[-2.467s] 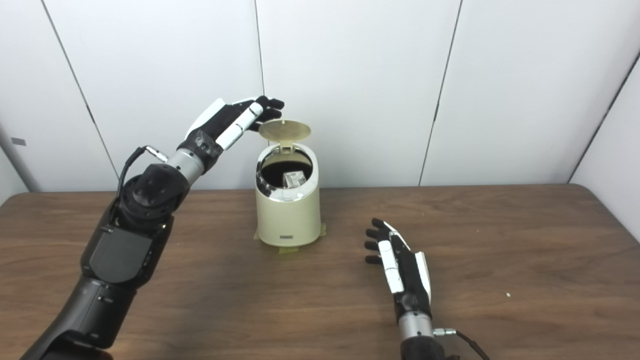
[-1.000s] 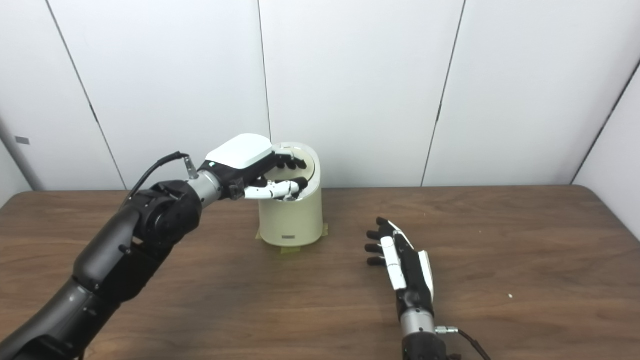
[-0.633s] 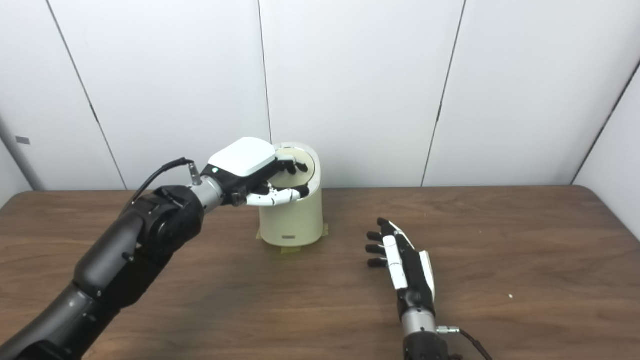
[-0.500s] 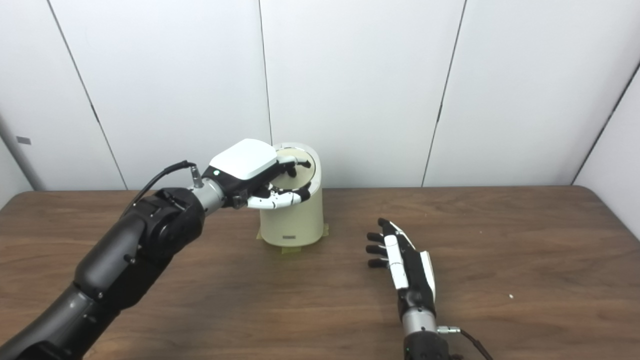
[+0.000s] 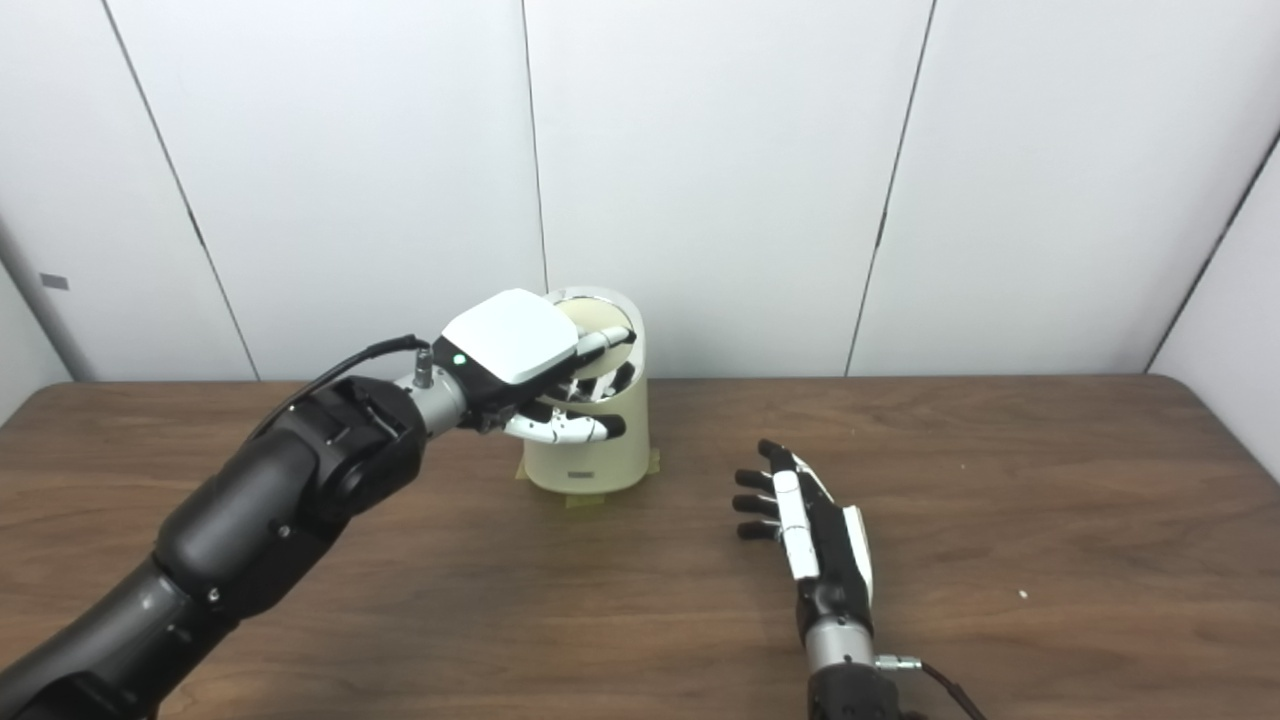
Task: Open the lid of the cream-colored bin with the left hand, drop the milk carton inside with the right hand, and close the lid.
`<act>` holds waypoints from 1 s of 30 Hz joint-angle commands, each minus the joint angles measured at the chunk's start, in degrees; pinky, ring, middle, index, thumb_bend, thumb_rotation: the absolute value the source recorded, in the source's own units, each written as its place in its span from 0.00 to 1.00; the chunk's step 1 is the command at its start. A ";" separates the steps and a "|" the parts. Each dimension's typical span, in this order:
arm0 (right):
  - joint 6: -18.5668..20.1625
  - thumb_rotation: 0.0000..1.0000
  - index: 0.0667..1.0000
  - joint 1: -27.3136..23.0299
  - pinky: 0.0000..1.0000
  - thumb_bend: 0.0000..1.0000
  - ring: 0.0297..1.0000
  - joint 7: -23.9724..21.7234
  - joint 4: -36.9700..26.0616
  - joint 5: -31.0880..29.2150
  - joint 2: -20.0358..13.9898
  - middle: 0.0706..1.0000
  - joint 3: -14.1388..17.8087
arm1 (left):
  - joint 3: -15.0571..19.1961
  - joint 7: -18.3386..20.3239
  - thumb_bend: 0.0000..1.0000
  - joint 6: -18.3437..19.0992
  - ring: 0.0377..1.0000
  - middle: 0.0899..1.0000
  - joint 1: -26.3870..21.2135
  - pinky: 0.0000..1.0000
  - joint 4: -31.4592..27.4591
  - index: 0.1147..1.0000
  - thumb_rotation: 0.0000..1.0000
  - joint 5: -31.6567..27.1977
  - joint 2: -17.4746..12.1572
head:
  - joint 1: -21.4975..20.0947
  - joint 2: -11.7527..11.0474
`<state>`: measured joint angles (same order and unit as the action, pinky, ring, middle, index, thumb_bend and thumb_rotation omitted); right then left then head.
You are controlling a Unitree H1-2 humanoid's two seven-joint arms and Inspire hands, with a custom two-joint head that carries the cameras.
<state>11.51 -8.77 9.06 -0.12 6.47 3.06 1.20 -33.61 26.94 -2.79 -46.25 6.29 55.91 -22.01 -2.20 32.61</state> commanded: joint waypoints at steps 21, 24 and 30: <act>-0.41 1.00 0.80 0.42 0.57 0.49 0.67 -2.01 -6.64 -1.85 -0.70 0.71 0.63 | 33.92 -4.44 0.30 24.99 0.83 0.82 10.53 0.78 -17.96 0.92 0.96 -36.56 14.80 | 2.21 0.71; -0.29 1.00 0.80 0.64 0.56 0.50 0.67 -2.44 -7.87 -1.53 -1.33 0.71 0.62 | 36.14 -6.56 0.35 27.64 0.85 0.85 14.92 0.83 -21.02 0.93 0.99 -40.42 16.51 | 2.68 0.99; 1.15 1.00 0.81 1.57 0.59 0.50 0.69 -3.23 -10.84 -2.16 -1.99 0.72 0.55 | 38.33 -11.82 0.36 28.39 0.85 0.83 24.59 0.84 -26.44 0.93 1.00 -45.37 20.43 | 3.25 1.09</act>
<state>13.26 -6.00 6.41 -8.51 4.87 0.83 1.76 4.78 16.64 26.26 -20.44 -18.22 11.63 -1.82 0.97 33.66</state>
